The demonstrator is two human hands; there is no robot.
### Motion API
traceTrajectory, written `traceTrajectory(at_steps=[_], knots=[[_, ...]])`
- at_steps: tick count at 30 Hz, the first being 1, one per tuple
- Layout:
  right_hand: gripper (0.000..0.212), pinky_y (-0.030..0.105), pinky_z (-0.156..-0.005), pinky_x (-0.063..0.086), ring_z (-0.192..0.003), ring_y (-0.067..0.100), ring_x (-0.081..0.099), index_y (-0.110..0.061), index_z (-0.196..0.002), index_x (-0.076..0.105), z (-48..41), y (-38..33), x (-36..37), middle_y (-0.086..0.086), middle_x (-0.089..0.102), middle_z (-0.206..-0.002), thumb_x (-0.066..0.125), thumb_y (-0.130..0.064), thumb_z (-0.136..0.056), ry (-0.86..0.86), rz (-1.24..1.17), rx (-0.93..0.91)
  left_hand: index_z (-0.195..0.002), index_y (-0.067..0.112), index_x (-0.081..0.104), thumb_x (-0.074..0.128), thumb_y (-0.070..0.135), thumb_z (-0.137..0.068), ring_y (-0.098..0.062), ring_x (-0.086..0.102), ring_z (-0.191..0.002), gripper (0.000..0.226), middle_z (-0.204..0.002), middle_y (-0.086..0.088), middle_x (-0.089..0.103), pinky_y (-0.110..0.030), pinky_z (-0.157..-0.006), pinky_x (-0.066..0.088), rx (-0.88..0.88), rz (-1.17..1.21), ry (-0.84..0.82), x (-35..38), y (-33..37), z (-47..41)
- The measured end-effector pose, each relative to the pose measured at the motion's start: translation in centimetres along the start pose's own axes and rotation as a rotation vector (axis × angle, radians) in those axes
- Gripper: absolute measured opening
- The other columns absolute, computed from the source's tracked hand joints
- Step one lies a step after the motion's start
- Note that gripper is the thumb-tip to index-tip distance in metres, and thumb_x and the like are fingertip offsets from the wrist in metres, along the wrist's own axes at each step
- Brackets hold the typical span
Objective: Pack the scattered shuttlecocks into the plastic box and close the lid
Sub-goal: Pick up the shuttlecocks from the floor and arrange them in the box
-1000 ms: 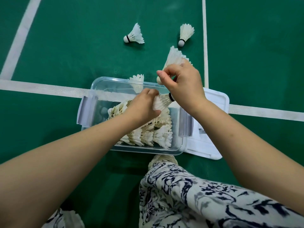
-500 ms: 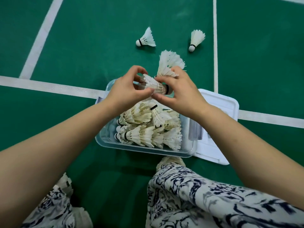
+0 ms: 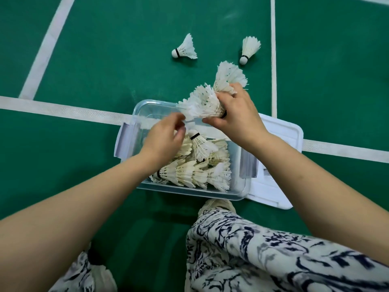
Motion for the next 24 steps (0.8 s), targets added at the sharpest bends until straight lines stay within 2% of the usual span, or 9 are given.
traceTrajectory(at_steps=[3, 6, 8, 10, 12, 14, 19, 22, 24], knots=[[0.059, 0.044, -0.097, 0.040, -0.114, 0.031, 0.044, -0.019, -0.119, 0.057, 0.0, -0.2, 0.5, 0.009, 0.049, -0.120, 0.068, -0.050, -0.071, -0.021, 0.002, -0.021, -0.121, 0.006, 0.052, 0.052, 0.015, -0.087, -0.030, 0.050, -0.109, 0.036, -0.117, -0.013, 0.058, -0.035, -0.090, 0.037, 0.221, -0.307, -0.110, 2.7, 1.5, 0.6], [0.059, 0.044, -0.097, 0.040, -0.112, 0.031, 0.046, -0.018, -0.120, 0.057, 0.2, -0.3, 0.6, 0.008, 0.046, -0.121, 0.070, -0.049, -0.071, -0.027, -0.015, -0.022, -0.117, 0.005, 0.057, 0.058, 0.014, -0.078, -0.036, 0.052, -0.105, 0.040, -0.111, -0.016, 0.061, -0.042, -0.090, 0.038, 0.358, -0.429, -0.156, 4.3, 2.2, 0.8], [0.059, 0.043, -0.097, 0.040, -0.111, 0.031, 0.047, -0.018, -0.120, 0.056, 0.4, -0.3, 0.5, 0.009, 0.044, -0.122, 0.071, -0.047, -0.071, -0.023, -0.014, -0.023, -0.120, 0.008, 0.055, 0.059, 0.013, -0.075, -0.036, 0.050, -0.110, 0.046, -0.117, -0.015, 0.058, -0.043, -0.094, 0.035, 0.408, -0.535, -0.185, 5.3, 2.5, 0.8], [0.058, 0.043, -0.097, 0.040, -0.111, 0.032, 0.047, -0.018, -0.120, 0.056, 0.5, -0.3, 0.4, 0.009, 0.044, -0.121, 0.070, -0.046, -0.072, -0.023, -0.013, -0.029, -0.128, 0.015, 0.048, 0.055, 0.015, -0.075, -0.033, 0.045, -0.117, 0.053, -0.126, -0.011, 0.051, -0.042, -0.098, 0.030, 0.466, -0.650, -0.231, 6.4, 2.9, 0.9], [0.057, 0.042, -0.096, 0.040, -0.111, 0.032, 0.046, -0.018, -0.120, 0.056, 0.5, -0.2, 0.4, 0.009, 0.044, -0.122, 0.070, -0.046, -0.073, -0.028, -0.013, -0.025, -0.138, 0.025, 0.033, 0.047, 0.019, -0.083, -0.025, 0.032, -0.128, 0.057, -0.137, -0.004, 0.038, -0.038, -0.106, 0.021, 0.499, -0.753, -0.300, 7.7, 3.0, 0.9], [0.057, 0.042, -0.098, 0.038, -0.115, 0.032, 0.044, -0.018, -0.122, 0.055, 0.5, 0.0, 0.5, 0.010, 0.045, -0.125, 0.069, -0.046, -0.074, -0.032, -0.011, -0.016, -0.140, 0.029, 0.024, 0.042, 0.020, -0.088, -0.019, 0.024, -0.133, 0.056, -0.140, 0.001, 0.034, -0.039, -0.110, 0.013, 0.494, -0.824, -0.386, 8.6, 2.8, 0.5], [0.060, 0.042, -0.101, 0.036, -0.118, 0.032, 0.043, -0.018, -0.125, 0.053, 0.6, 0.5, 0.4, 0.011, 0.043, -0.129, 0.069, -0.046, -0.074, -0.037, -0.019, 0.005, -0.132, 0.024, 0.036, 0.046, 0.027, -0.090, -0.019, 0.032, -0.130, 0.043, -0.132, 0.001, 0.044, -0.045, -0.111, 0.010, 0.471, -0.900, -0.464, 9.6, 3.1, -0.2], [0.058, 0.042, -0.099, 0.038, -0.115, 0.033, 0.045, -0.017, -0.125, 0.053, 0.7, 0.6, 0.2, 0.011, 0.042, -0.127, 0.070, -0.040, -0.075, -0.025, -0.005, 0.004, -0.133, 0.021, 0.036, 0.047, 0.033, -0.090, -0.023, 0.037, -0.126, 0.046, -0.136, -0.003, 0.041, -0.043, -0.107, 0.013, 0.423, -0.797, -0.383, 8.5, 3.7, -0.3], [0.056, 0.041, -0.098, 0.038, -0.114, 0.033, 0.044, -0.016, -0.125, 0.053, 0.6, 0.7, 0.3, 0.012, 0.042, -0.127, 0.069, -0.038, -0.075, -0.026, 0.002, 0.007, -0.133, 0.017, 0.040, 0.050, 0.035, -0.089, -0.025, 0.045, -0.120, 0.049, -0.132, -0.006, 0.048, -0.040, -0.101, 0.019, 0.415, -0.632, -0.243, 6.9, 4.2, -0.5]])
Point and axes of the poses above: each hand's wrist, its own z-axis away from the middle knuckle, its own x-axis out of the palm, y = z × x, the point moved 10 cm from there along -z, towards the middle knuckle
